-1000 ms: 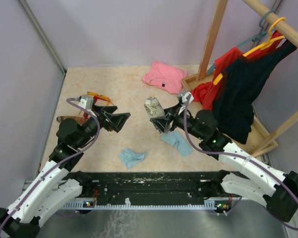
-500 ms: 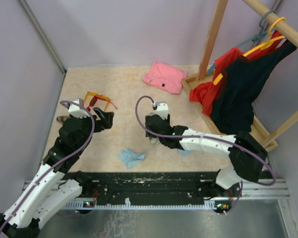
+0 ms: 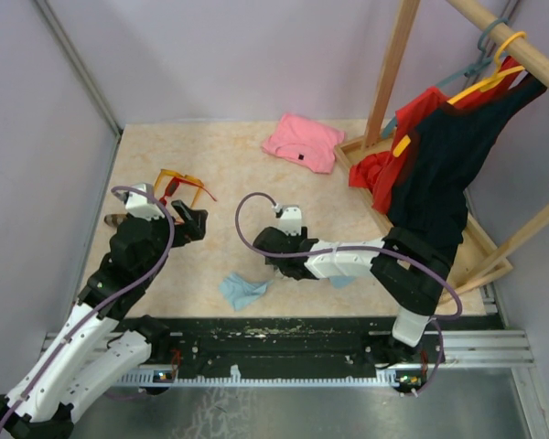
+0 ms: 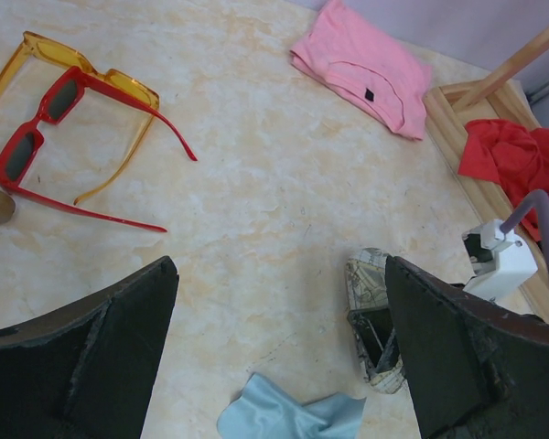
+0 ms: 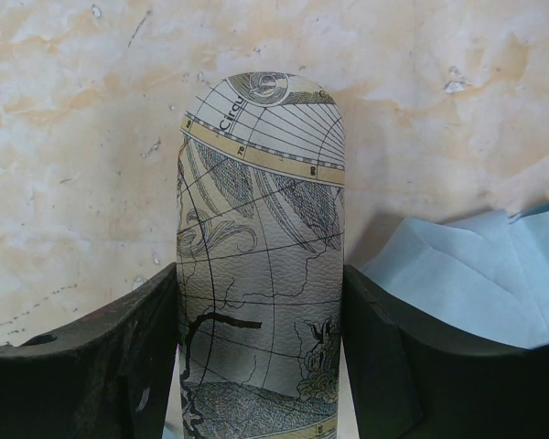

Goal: Organize the sunglasses
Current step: Place the sunglasses case at the center of the board.

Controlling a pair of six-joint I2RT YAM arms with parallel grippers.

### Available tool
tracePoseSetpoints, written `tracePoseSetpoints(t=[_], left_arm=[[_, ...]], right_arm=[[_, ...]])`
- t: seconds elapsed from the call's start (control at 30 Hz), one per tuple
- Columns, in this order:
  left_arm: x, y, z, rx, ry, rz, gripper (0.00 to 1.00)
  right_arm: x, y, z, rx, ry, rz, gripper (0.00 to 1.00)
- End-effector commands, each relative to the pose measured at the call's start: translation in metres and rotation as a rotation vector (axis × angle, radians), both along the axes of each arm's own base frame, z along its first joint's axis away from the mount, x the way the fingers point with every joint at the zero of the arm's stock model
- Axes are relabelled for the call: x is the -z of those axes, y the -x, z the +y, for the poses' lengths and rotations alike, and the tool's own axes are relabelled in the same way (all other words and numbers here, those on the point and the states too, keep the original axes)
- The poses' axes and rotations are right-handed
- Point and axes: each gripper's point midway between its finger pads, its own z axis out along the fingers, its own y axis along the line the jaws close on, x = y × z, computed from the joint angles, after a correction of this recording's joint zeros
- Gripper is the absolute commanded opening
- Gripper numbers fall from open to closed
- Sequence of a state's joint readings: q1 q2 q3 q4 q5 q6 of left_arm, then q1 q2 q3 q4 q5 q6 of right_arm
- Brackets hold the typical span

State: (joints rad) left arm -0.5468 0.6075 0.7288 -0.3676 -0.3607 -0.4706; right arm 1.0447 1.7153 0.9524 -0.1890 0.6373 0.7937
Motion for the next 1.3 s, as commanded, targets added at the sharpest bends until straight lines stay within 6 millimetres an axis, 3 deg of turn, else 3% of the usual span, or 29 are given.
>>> tracePoseSetpoints(t=[0.0, 0.13, 0.37, 0.63, 0.7, 0.87, 0.93, 1.03, 1.27], left_arm=[[-0.007, 0.000, 0.005, -0.017, -0.007, -0.013, 0.99], [-0.004, 0.001, 0.007, -0.024, -0.009, -0.006, 1.00], [0.000, 0.000, 0.008, -0.039, -0.017, 0.010, 0.99], [0.003, -0.001, 0.011, -0.058, -0.027, 0.031, 1.00], [0.002, -0.001, 0.014, -0.075, -0.029, 0.037, 0.99], [-0.001, 0.002, 0.018, -0.095, -0.025, 0.055, 1.00], [-0.002, 0.000, 0.016, -0.092, -0.024, 0.053, 0.99], [0.001, -0.004, 0.011, -0.077, -0.034, 0.076, 0.99], [0.005, -0.016, -0.025, 0.082, -0.050, 0.109, 1.00]], right_arm=[[-0.014, -0.008, 0.031, -0.010, -0.109, -0.049, 0.29], [-0.003, -0.005, 0.032, -0.025, -0.102, -0.025, 0.41], [-0.012, -0.005, 0.033, -0.051, -0.118, -0.047, 0.69], [-0.027, -0.005, 0.033, -0.070, -0.132, -0.063, 0.81], [-0.036, -0.005, 0.032, -0.077, -0.133, -0.078, 0.82], [-0.099, -0.016, 0.025, -0.047, -0.192, -0.192, 0.85], [-0.115, -0.018, 0.026, -0.098, -0.225, -0.213, 0.86], [-0.120, -0.029, 0.006, -0.095, -0.248, -0.218, 0.92], [-0.099, -0.042, -0.070, -0.038, -0.320, -0.130, 0.94]])
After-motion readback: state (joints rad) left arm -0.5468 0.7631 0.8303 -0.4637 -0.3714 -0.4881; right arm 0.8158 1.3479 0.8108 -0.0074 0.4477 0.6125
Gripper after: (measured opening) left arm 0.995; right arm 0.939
